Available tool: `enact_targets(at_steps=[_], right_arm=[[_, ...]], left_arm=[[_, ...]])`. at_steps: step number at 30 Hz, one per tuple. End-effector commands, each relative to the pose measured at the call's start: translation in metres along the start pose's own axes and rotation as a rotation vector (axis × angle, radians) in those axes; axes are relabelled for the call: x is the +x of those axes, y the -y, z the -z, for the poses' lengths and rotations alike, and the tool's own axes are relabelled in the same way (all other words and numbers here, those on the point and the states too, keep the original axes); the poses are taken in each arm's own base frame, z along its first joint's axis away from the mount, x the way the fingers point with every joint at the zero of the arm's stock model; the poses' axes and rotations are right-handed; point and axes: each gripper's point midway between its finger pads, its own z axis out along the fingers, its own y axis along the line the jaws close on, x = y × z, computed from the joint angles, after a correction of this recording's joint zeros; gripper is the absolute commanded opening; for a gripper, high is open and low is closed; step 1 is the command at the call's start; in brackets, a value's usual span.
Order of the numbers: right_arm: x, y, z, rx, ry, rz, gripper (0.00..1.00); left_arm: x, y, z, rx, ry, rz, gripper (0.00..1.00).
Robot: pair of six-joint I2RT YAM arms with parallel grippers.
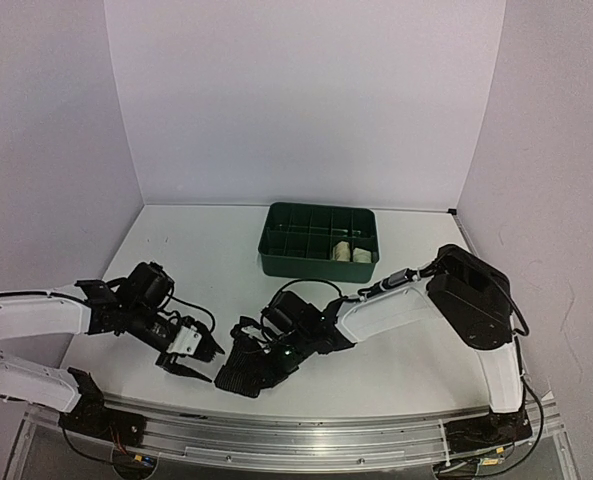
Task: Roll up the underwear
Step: Roll the underwear to the center of the board.
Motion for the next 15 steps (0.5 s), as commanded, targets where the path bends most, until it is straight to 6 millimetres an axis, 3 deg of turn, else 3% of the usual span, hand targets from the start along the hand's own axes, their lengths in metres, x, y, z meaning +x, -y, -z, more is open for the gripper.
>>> enact_targets(at_steps=[1,8,11,15], right_arm=[[0.063,0.06,-0.016,0.1,-0.183,-0.304,0.0],[0.068,0.07,-0.015,0.085,-0.195,-0.384,0.0],[0.065,0.07,-0.015,0.082,-0.19,-0.385,0.0],[0.063,0.072,-0.015,0.083,-0.186,-0.393,0.0]], left_arm=[[0.012,-0.003,-0.021,-0.051,-0.124,-0.234,0.62],[0.042,-0.008,-0.053,-0.011,-0.279,-0.222,0.6],[0.047,-0.009,-0.059,0.006,-0.3,-0.199,0.5],[0.049,0.003,-0.06,0.027,-0.293,-0.238,0.3]])
